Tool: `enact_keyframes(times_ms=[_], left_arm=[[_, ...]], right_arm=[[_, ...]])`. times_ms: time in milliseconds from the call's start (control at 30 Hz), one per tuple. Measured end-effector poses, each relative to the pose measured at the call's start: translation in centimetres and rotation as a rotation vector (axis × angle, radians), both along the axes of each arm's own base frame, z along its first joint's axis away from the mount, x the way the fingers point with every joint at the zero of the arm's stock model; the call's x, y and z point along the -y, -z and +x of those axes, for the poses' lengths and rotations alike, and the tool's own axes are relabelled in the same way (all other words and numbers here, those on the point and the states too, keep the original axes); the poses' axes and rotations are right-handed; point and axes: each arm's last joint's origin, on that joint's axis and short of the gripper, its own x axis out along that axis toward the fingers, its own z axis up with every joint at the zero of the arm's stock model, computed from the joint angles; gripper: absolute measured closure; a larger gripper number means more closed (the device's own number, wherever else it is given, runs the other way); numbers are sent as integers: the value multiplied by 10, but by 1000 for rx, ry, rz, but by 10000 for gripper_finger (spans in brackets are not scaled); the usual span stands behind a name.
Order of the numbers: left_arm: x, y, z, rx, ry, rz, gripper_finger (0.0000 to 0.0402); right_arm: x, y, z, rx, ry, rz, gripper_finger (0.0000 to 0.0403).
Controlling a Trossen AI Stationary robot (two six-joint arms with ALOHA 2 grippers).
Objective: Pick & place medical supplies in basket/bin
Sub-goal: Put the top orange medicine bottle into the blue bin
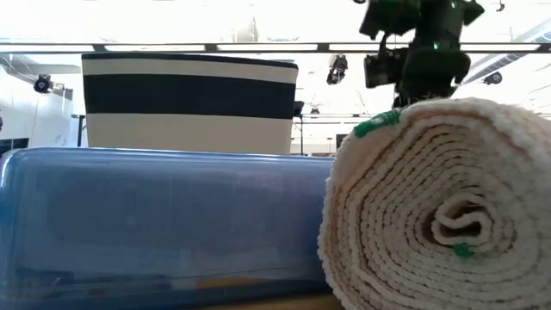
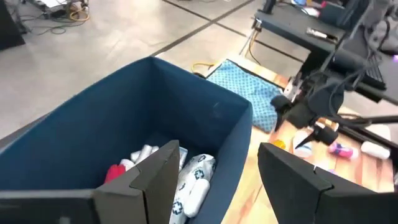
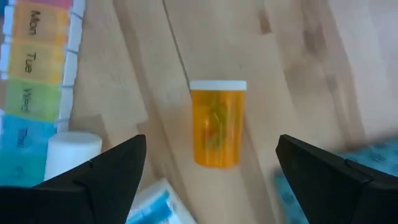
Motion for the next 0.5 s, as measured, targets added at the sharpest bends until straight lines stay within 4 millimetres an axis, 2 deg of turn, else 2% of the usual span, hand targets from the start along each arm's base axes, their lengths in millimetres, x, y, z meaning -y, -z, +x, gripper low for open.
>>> enact_keyframes(times_ms=[333,500], left_arm=[[1,1,-2,6,-4,-8,203],[0,1,1,-2,-3,-11,203]], right_arm=[[0,41,-3,125,18,-23,55],[1,67,-5,81,9,-62,55]])
